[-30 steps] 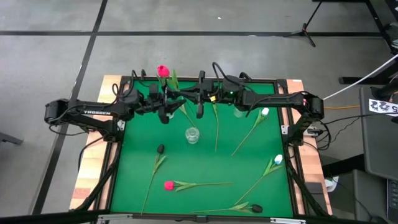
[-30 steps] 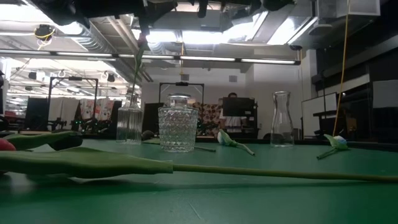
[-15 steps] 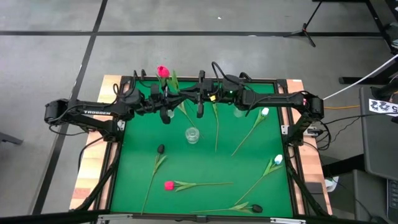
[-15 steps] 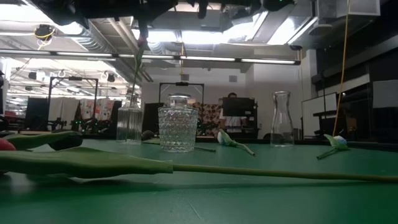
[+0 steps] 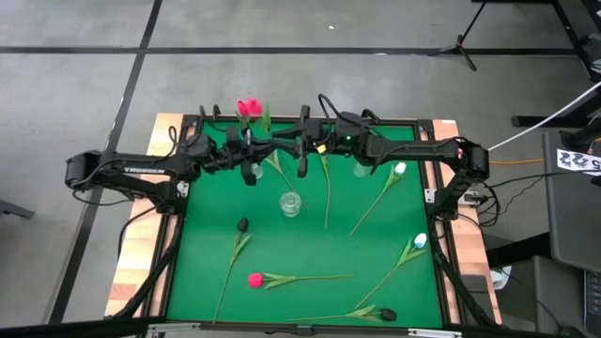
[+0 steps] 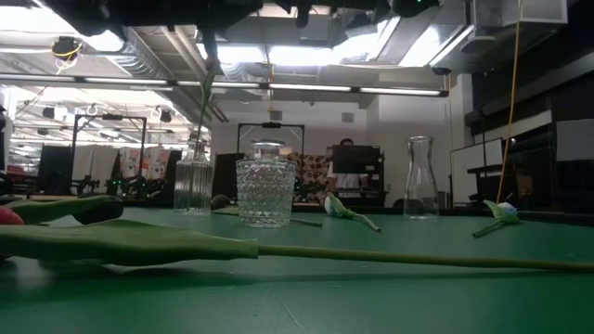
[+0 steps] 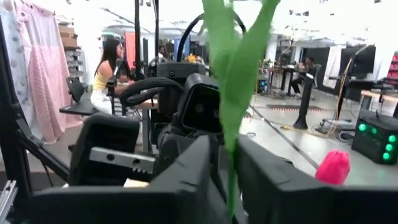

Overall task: Sort flowers into vase by color
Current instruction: Put the top pink tulip into the top left transparent vase

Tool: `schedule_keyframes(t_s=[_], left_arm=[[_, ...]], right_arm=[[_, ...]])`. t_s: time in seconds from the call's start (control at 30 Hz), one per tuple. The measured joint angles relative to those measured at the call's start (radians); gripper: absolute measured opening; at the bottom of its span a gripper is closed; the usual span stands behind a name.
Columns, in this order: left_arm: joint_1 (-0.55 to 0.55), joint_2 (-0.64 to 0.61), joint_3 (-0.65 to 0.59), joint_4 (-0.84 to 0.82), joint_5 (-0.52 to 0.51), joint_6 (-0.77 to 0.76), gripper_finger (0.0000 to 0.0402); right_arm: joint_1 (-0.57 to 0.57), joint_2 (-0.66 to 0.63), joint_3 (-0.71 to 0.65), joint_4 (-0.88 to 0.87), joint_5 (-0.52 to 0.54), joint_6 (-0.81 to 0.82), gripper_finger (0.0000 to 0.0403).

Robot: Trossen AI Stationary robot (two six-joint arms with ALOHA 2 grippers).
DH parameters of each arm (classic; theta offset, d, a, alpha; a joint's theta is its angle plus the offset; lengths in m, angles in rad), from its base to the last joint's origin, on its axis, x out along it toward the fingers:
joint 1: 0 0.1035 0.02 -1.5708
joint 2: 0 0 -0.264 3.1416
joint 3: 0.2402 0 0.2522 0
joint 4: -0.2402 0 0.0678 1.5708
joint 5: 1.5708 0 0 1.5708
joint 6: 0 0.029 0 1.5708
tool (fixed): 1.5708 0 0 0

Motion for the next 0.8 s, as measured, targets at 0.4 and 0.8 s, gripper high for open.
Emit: schedule_keyframes(t_s=[0.4, 0.8], left_arm=[[-0.013, -0.348, -0.025, -0.405, -0.301, 0.142, 0.0001], [-0.047, -0.488, -0.227, -0.308, -0.48, 0.195, 0.0]], right_arm=[[-0.019, -0.022, 0.0, 0.037, -0.079, 0.0, 0.0237], [-0.019, -0.068, -0.001, 0.025, -0.093, -0.019, 0.0228]])
